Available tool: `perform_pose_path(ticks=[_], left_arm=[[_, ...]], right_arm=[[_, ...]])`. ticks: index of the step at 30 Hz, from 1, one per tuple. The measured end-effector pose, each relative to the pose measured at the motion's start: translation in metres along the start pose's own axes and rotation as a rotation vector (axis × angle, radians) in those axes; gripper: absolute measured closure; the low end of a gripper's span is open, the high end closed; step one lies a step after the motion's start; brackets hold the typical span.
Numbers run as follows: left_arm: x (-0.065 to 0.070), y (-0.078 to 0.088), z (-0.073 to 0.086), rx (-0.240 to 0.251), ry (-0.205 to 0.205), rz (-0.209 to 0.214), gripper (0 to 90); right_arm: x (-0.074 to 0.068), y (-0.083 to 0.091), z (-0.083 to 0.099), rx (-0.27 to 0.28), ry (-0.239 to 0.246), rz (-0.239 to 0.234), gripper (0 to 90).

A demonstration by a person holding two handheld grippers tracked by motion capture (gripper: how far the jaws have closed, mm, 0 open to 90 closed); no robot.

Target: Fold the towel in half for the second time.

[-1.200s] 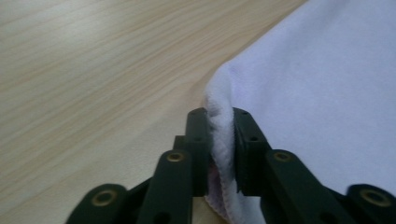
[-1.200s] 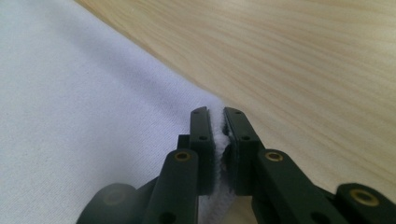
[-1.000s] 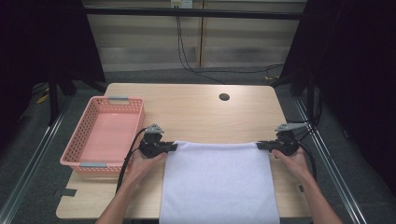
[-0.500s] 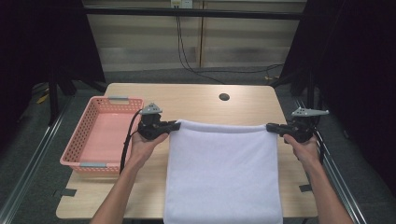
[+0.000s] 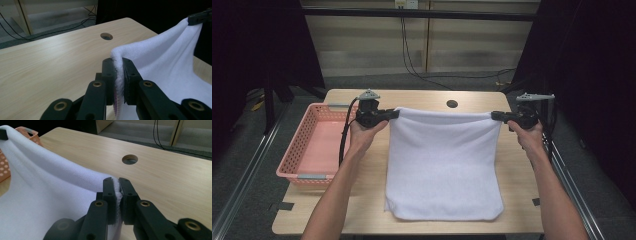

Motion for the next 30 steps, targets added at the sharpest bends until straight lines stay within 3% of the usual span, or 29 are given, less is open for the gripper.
perform_pose_path(ticks=[4, 9, 16, 18, 23, 29, 30], left_arm=[[0.004, -0.001, -0.003, 0.003, -0.021, 0.01, 82.1], [0.013, 0.009, -0.004, 0.016, -0.036, 0.041, 82.1], [0.033, 0.034, -0.001, 0.036, -0.066, 0.067, 82.0], [0.038, 0.043, 0.003, 0.047, -0.061, 0.077, 82.0], [0.049, 0.059, 0.012, 0.01, -0.07, 0.094, 81.8], [0.065, 0.073, 0.031, 0.005, -0.076, 0.118, 81.8], [0.066, 0.075, 0.036, 0.007, -0.058, 0.127, 81.8]], right_arm=[[0.006, -0.003, -0.007, 0.014, -0.013, 0.013, 84.6], [0.003, 0.007, -0.005, 0.036, -0.01, -0.011, 84.5], [-0.018, 0.041, 0.0, 0.085, 0.008, -0.08, 84.5], [-0.025, 0.051, 0.002, 0.083, 0.018, -0.095, 84.5], [-0.041, 0.07, 0.012, 0.071, 0.043, -0.141, 84.0], [-0.058, 0.09, 0.035, 0.047, 0.05, -0.157, 83.6], [-0.061, 0.093, 0.04, 0.042, 0.047, -0.163, 83.6]])
Point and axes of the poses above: each handheld gripper's, and its own axes: y roughly backward along the jaws, z roughly out of its underside, x roughly to its right, the point moved 1 cm from there along -y, roughly forward along the jaws, and after that the axes turned 13 degrees about x, right-handed, at the moved point
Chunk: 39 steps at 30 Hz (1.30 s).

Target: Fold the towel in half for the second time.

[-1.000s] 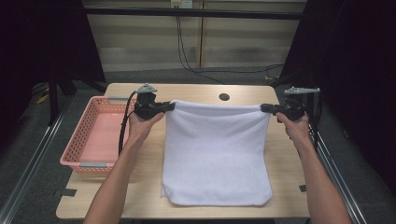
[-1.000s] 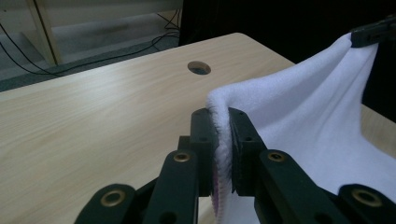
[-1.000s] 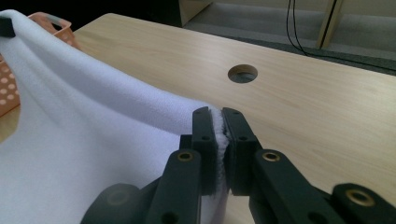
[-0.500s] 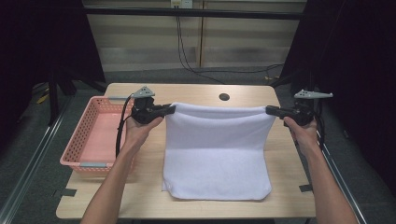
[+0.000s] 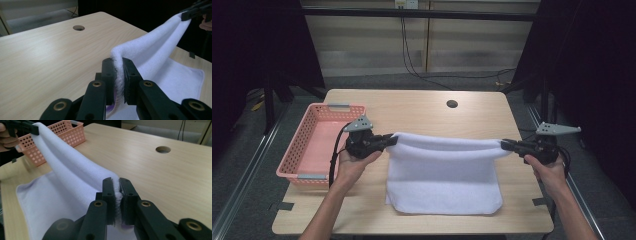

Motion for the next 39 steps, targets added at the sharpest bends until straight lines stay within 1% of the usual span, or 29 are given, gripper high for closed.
perform_pose_path(ticks=[1, 2, 5, 6, 7, 9, 11, 12, 13, 16, 17, 19, 21, 23, 24, 26, 27, 28, 29, 30, 31, 32, 33, 34, 35, 36, 37, 38, 39], left_arm=[[0.001, 0.002, 0.005, 0.002, 0.014, 0.006, 81.8], [0.004, 0.005, 0.01, -0.01, 0.016, -0.008, 81.8], [0.015, 0.013, 0.025, -0.035, 0.014, 0.006, 81.8], [0.019, 0.015, 0.03, -0.042, 0.013, 0.018, 81.8], [0.022, 0.016, 0.036, -0.056, 0.004, 0.017, 81.7], [0.026, 0.018, 0.047, -0.104, 0.003, 0.02, 81.4], [0.028, 0.02, 0.057, -0.141, -0.003, 0.016, 81.1], [0.027, 0.022, 0.062, -0.148, 0.017, 0.027, 80.8], [0.026, 0.023, 0.067, -0.156, 0.035, 0.036, 80.4], [0.026, 0.026, 0.084, -0.201, 0.039, 0.056, 79.8], [0.027, 0.027, 0.088, -0.216, 0.036, 0.069, 79.7], [0.03, 0.029, 0.092, -0.244, 0.026, 0.078, 78.5], [0.031, 0.032, 0.095, -0.259, 0.034, 0.096, 78.4], [0.034, 0.035, 0.098, -0.265, 0.034, 0.107, 78.0], [0.035, 0.038, 0.099, -0.268, 0.041, 0.109, 77.7], [0.037, 0.044, 0.1, -0.271, 0.041, 0.138, 78.1], [0.037, 0.048, 0.1, -0.267, 0.046, 0.139, 77.5], [0.038, 0.052, 0.101, -0.257, 0.062, 0.146, 75.3], [0.037, 0.056, 0.101, -0.244, 0.064, 0.141, 73.2], [0.035, 0.058, 0.101, -0.234, 0.047, 0.105, 71.0], [0.031, 0.058, 0.099, -0.218, 0.058, 0.074, 68.5], [0.027, 0.056, 0.096, -0.195, 0.083, 0.059, 66.9], [0.023, 0.054, 0.092, -0.169, 0.089, 0.058, 65.3], [0.022, 0.051, 0.087, -0.145, 0.087, 0.06, 64.4], [0.021, 0.047, 0.084, -0.138, 0.081, 0.054, 64.4], [0.02, 0.041, 0.081, -0.136, 0.073, 0.044, 63.9], [0.017, 0.034, 0.08, -0.143, 0.081, 0.036, 63.5], [0.015, 0.026, 0.08, -0.147, 0.093, 0.055, 62.9], [0.015, 0.021, 0.08, -0.16, 0.086, 0.058, 62.5]], right_arm=[[-0.003, 0.002, 0.005, 0.0, -0.001, -0.007, 83.6], [-0.007, 0.005, 0.01, 0.0, -0.004, -0.01, 83.5], [-0.014, 0.009, 0.025, -0.013, -0.012, -0.023, 83.3], [-0.016, 0.01, 0.031, -0.022, -0.02, -0.031, 83.2], [-0.018, 0.011, 0.036, -0.028, -0.023, -0.029, 83.2], [-0.023, 0.012, 0.046, -0.047, -0.024, -0.037, 82.6], [-0.029, 0.016, 0.055, -0.069, -0.032, -0.042, 82.1], [-0.031, 0.018, 0.059, -0.085, -0.031, -0.049, 81.4], [-0.034, 0.021, 0.063, -0.098, -0.025, -0.043, 80.7], [-0.039, 0.026, 0.077, -0.126, -0.048, -0.048, 78.1], [-0.04, 0.027, 0.081, -0.135, -0.058, -0.055, 78.3], [-0.042, 0.027, 0.087, -0.163, -0.062, -0.058, 78.3], [-0.046, 0.028, 0.092, -0.188, -0.055, -0.067, 77.8], [-0.05, 0.03, 0.094, -0.205, -0.053, -0.077, 72.9], [-0.052, 0.032, 0.095, -0.211, -0.055, -0.082, 70.2], [-0.057, 0.036, 0.098, -0.218, -0.071, -0.102, 67.1], [-0.059, 0.039, 0.099, -0.218, -0.079, -0.109, 63.4], [-0.061, 0.042, 0.099, -0.214, -0.078, -0.105, 60.0], [-0.063, 0.045, 0.099, -0.207, -0.083, -0.1, 57.2], [-0.063, 0.047, 0.099, -0.197, -0.087, -0.087, 54.1], [-0.063, 0.048, 0.098, -0.185, -0.089, -0.074, 52.5], [-0.061, 0.046, 0.097, -0.178, -0.086, -0.051, 51.4], [-0.059, 0.044, 0.096, -0.178, -0.075, -0.027, 50.8], [-0.057, 0.04, 0.095, -0.179, -0.078, -0.02, 50.4], [-0.054, 0.035, 0.095, -0.181, -0.078, -0.014, 50.4], [-0.052, 0.03, 0.095, -0.18, -0.065, 0.002, 50.5], [-0.05, 0.025, 0.094, -0.186, -0.066, 0.011, 50.4], [-0.049, 0.02, 0.094, -0.193, -0.057, 0.014, 50.4], [-0.048, 0.014, 0.094, -0.205, -0.051, 0.025, 50.5]])
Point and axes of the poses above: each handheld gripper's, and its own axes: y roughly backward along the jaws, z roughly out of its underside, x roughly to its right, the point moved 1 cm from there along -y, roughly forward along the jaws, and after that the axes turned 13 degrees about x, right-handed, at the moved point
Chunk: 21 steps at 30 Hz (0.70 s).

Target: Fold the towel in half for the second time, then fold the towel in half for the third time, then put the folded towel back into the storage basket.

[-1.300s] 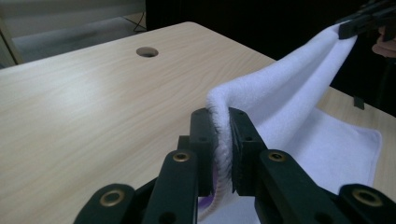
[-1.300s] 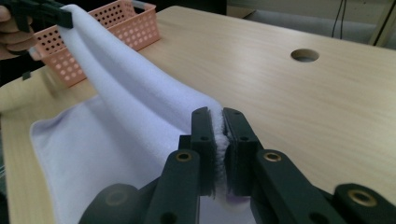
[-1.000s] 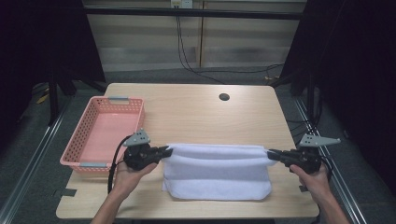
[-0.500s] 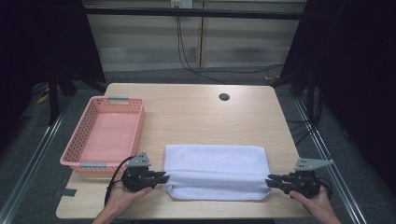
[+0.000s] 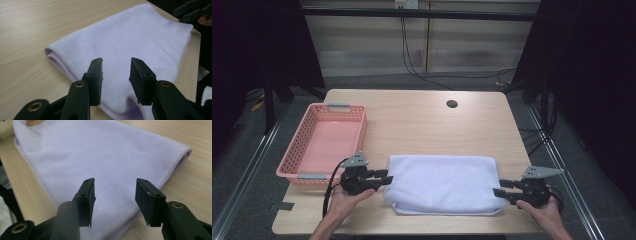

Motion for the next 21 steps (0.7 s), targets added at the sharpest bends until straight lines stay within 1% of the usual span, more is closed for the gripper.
perform_pose_path(ticks=[2, 3, 4, 5, 6, 7, 9, 11, 13, 14, 16, 17, 18, 19, 20, 21], left_arm=[[-0.002, -0.014, 0.0, -0.063, -0.027, -0.022, 62.7], [-0.004, -0.019, 0.003, -0.09, -0.019, -0.034, 63.1], [-0.006, -0.023, 0.005, -0.118, -0.017, -0.038, 63.1], [-0.005, -0.024, 0.007, -0.143, -0.024, -0.036, 63.0], [-0.005, -0.026, 0.01, -0.165, -0.044, -0.044, 62.6], [-0.004, -0.026, 0.012, -0.176, -0.049, -0.05, 62.3], [-0.004, -0.028, 0.015, -0.185, -0.051, -0.047, 60.5], [-0.005, -0.031, 0.017, -0.187, -0.048, -0.036, 58.6], [-0.005, -0.033, 0.018, -0.182, -0.052, -0.029, 58.1], [-0.005, -0.033, 0.019, -0.182, -0.053, -0.029, 57.8], [-0.005, -0.034, 0.019, -0.178, -0.046, -0.028, 57.5], [-0.006, -0.035, 0.019, -0.174, -0.044, -0.024, 57.2], [-0.005, -0.036, 0.019, -0.173, -0.044, -0.024, 57.2], [-0.005, -0.037, 0.018, -0.176, -0.047, -0.023, 57.2], [-0.005, -0.038, 0.018, -0.173, -0.042, -0.018, 56.7], [-0.003, -0.041, 0.018, -0.169, -0.039, -0.017, 56.5]], right_arm=[[0.002, -0.009, -0.001, -0.015, 0.011, 0.005, 50.5], [0.003, -0.014, -0.001, -0.029, 0.017, 0.009, 50.5], [0.004, -0.019, -0.001, -0.045, 0.021, 0.018, 50.2], [0.005, -0.023, 0.0, -0.057, 0.022, 0.023, 49.1], [0.006, -0.025, 0.001, -0.07, 0.027, 0.032, 47.9], [0.006, -0.028, 0.002, -0.081, 0.029, 0.049, 46.5], [0.007, -0.03, 0.004, -0.101, 0.041, 0.06, 45.9], [0.006, -0.031, 0.006, -0.103, 0.047, 0.069, 45.3], [0.004, -0.034, 0.008, -0.11, 0.081, 0.075, 45.7], [0.004, -0.035, 0.008, -0.116, 0.089, 0.086, 47.9], [0.004, -0.035, 0.008, -0.121, 0.107, 0.107, 56.6], [0.005, -0.034, 0.008, -0.123, 0.109, 0.113, 60.8], [0.007, -0.033, 0.007, -0.121, 0.106, 0.124, 65.0], [0.009, -0.033, 0.007, -0.118, 0.107, 0.123, 66.7], [0.011, -0.032, 0.007, -0.12, 0.094, 0.123, 69.1], [0.014, -0.031, 0.007, -0.117, 0.088, 0.133, 70.2]])
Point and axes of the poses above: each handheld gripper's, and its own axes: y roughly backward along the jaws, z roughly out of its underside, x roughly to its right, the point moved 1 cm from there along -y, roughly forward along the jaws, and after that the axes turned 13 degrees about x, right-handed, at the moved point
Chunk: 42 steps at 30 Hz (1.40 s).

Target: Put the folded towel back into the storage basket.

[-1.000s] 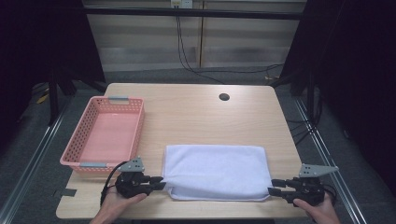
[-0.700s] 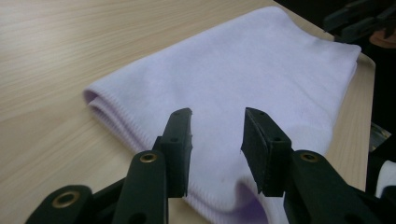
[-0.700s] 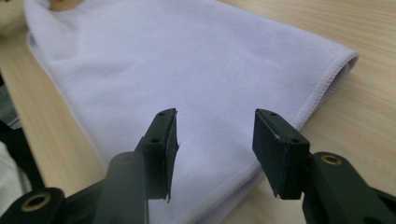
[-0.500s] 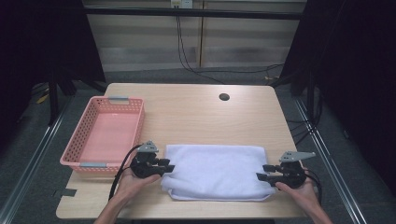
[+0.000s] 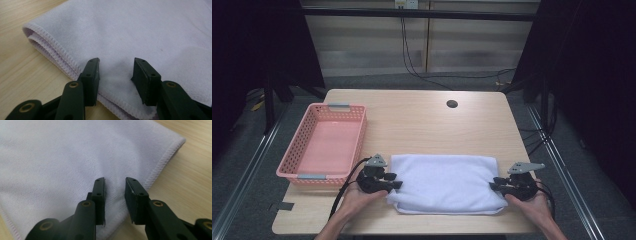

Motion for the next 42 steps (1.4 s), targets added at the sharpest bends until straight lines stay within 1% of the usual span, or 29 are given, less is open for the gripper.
perform_pose_path(ticks=[3, 4, 5, 8, 10, 12, 13, 15, 16, 17, 18, 19, 20, 21, 22, 23, 24, 25, 26, 27, 28, 29, 31, 34, 35, 37, 38, 39, 42], left_arm=[[0.003, -0.007, -0.004, -0.013, -0.011, 0.008, 56.0], [0.005, -0.012, -0.005, -0.001, 0.005, 0.015, 55.5], [0.006, -0.015, -0.006, 0.002, 0.012, 0.024, 55.1], [0.01, -0.024, -0.011, -0.009, -0.001, 0.036, 54.5], [0.013, -0.028, -0.013, -0.011, 0.003, 0.041, 52.7], [0.014, -0.028, -0.016, -0.018, -0.001, 0.038, 51.4], [0.013, -0.027, -0.017, -0.009, 0.006, 0.04, 50.0], [0.012, -0.023, -0.02, 0.003, 0.009, 0.024, 45.9], [0.011, -0.021, -0.022, 0.009, 0.022, 0.023, 45.0], [0.01, -0.021, -0.025, 0.016, 0.018, 0.025, 44.5], [0.009, -0.021, -0.029, 0.02, 0.013, 0.016, 44.1], [0.008, -0.021, -0.031, 0.036, 0.006, 0.008, 43.6], [0.006, -0.023, -0.034, 0.031, 0.007, 0.018, 43.8], [0.004, -0.025, -0.036, 0.014, -0.006, 0.033, 45.4], [0.002, -0.026, -0.038, 0.029, -0.021, 0.008, 46.1], [-0.001, -0.027, -0.04, 0.052, 0.007, 0.004, 46.2], [-0.005, -0.028, -0.041, 0.056, 0.029, 0.007, 45.7], [-0.007, -0.03, -0.042, 0.058, 0.02, -0.017, 45.2], [-0.009, -0.029, -0.043, 0.054, 0.013, -0.025, 44.6], [-0.01, -0.029, -0.042, 0.056, 0.017, -0.021, 43.7], [-0.011, -0.028, -0.041, 0.061, 0.023, -0.025, 43.2], [-0.013, -0.027, -0.04, 0.058, 0.022, -0.029, 42.9], [-0.015, -0.025, -0.038, 0.06, 0.028, -0.042, 42.7], [-0.017, -0.023, -0.035, 0.063, 0.035, -0.048, 42.2], [-0.017, -0.022, -0.035, 0.062, 0.036, -0.048, 42.1], [-0.017, -0.021, -0.035, 0.062, 0.033, -0.05, 41.5], [-0.017, -0.021, -0.035, 0.065, 0.035, -0.049, 40.8], [-0.017, -0.02, -0.035, 0.069, 0.033, -0.049, 40.2], [-0.019, -0.02, -0.03, 0.063, 0.032, -0.063, 38.7]], right_arm=[[0.006, 0.004, 0.001, -0.006, -0.01, 0.01, 70.3], [0.01, 0.006, 0.002, -0.006, -0.013, 0.013, 70.5], [0.013, 0.009, 0.003, -0.013, -0.019, 0.031, 70.5], [0.022, 0.016, 0.007, -0.006, -0.037, 0.039, 70.1], [0.024, 0.02, 0.008, -0.001, -0.046, 0.039, 66.0], [0.021, 0.024, 0.009, 0.012, -0.051, 0.044, 54.4], [0.018, 0.027, 0.009, 0.021, -0.051, 0.046, 51.5], [0.01, 0.034, 0.006, 0.057, -0.048, 0.034, 49.5], [0.004, 0.037, 0.004, 0.08, -0.054, 0.019, 48.8], [-0.002, 0.039, 0.002, 0.096, -0.049, 0.005, 48.3], [-0.008, 0.039, 0.001, 0.1, -0.038, -0.008, 47.7], [-0.015, 0.037, 0.0, 0.1, -0.023, -0.022, 47.0], [-0.021, 0.035, -0.001, 0.092, -0.013, -0.046, 47.0], [-0.026, 0.031, -0.002, 0.08, 0.002, -0.062, 46.2], [-0.03, 0.026, -0.002, 0.07, 0.014, -0.073, 45.3], [-0.033, 0.022, -0.004, 0.065, 0.017, -0.091, 44.9], [-0.035, 0.018, -0.007, 0.065, 0.018, -0.099, 44.2], [-0.038, 0.014, -0.01, 0.07, 0.02, -0.107, 42.7], [-0.041, 0.009, -0.014, 0.069, 0.017, -0.121, 40.1], [-0.044, 0.005, -0.017, 0.06, 0.01, -0.132, 36.5], [-0.05, 0.0, -0.021, 0.047, 0.019, -0.134, 36.1], [-0.058, -0.005, -0.025, 0.053, 0.039, -0.158, 37.8], [-0.076, -0.017, -0.034, 0.05, 0.068, -0.206, 35.9], [-0.104, -0.04, -0.048, 0.044, 0.078, -0.297, 35.8], [-0.11, -0.046, -0.052, 0.042, 0.082, -0.311, 35.5], [-0.125, -0.061, -0.061, 0.041, 0.078, -0.37, 35.3], [-0.134, -0.072, -0.066, 0.035, 0.087, -0.395, 35.4], [-0.139, -0.078, -0.068, 0.029, 0.087, -0.409, 35.6], [-0.157, -0.102, -0.077, -0.001, 0.059, -0.483, 38.5]])
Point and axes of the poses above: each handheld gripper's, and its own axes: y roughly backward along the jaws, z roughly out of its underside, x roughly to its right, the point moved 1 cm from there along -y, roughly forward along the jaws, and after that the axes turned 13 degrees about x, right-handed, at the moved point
